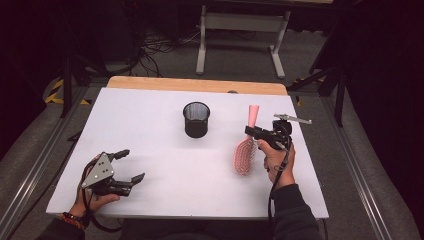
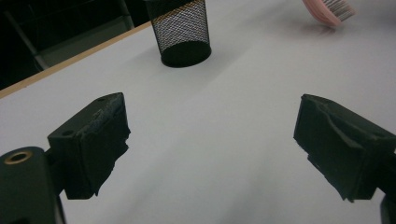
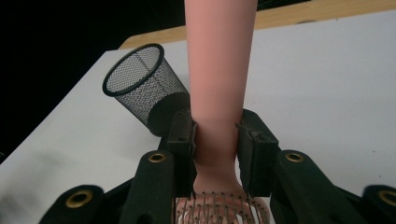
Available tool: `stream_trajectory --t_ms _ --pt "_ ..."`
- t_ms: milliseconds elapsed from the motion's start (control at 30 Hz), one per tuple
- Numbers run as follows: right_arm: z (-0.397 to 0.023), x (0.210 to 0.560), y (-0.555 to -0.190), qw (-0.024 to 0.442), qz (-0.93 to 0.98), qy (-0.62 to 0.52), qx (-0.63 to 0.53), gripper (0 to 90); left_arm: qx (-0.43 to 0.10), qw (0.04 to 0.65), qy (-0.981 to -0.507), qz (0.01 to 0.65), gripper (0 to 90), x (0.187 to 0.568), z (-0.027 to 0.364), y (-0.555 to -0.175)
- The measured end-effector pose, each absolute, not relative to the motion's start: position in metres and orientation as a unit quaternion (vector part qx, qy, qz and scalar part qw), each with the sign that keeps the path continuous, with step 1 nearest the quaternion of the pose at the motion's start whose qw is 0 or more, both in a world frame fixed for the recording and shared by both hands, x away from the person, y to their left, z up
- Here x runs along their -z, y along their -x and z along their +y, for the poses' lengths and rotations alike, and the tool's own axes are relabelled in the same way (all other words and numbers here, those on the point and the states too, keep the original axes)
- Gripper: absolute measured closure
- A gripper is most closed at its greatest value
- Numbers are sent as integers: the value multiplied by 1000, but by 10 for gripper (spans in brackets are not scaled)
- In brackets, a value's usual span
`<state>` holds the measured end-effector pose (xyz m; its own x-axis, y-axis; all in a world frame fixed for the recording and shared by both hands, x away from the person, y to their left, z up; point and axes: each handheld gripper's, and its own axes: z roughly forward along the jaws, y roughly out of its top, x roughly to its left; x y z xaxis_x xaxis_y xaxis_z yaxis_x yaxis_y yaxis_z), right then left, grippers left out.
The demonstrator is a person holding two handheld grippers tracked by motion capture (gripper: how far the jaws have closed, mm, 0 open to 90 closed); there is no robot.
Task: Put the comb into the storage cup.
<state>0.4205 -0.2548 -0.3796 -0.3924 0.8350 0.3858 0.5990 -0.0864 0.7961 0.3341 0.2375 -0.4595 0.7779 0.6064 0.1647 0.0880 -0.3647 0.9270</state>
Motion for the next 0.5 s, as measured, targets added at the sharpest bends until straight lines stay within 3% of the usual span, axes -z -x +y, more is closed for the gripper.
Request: stream_trajectory --t_ms 500 --pt "-228 380 -410 113 646 -479 -584 696 -236 530 -784 221 116 453 217 -339"
